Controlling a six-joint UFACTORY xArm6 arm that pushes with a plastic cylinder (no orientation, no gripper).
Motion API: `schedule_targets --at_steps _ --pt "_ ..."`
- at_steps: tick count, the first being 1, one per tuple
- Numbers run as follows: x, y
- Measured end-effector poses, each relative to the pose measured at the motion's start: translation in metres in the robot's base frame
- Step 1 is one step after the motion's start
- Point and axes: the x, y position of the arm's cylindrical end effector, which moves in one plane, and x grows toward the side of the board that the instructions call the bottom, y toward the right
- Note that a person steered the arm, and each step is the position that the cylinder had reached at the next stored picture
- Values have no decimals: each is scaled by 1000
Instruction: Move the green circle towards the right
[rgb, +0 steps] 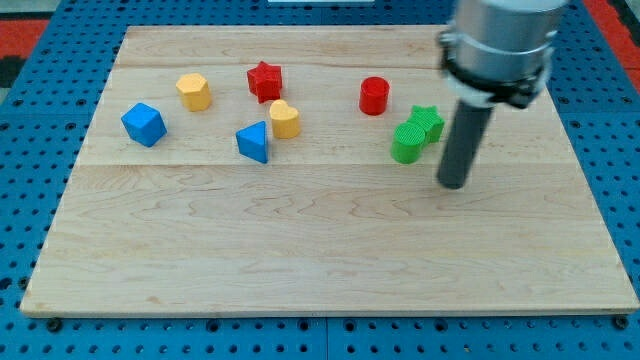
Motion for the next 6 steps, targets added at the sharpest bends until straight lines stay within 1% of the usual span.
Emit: schedule_targets --at_steps 1,2,3,4,6 --pt "-40 0" --pt "-59 0" --pt "-43 -55" --pt "-37 -58" --pt "-20 -101"
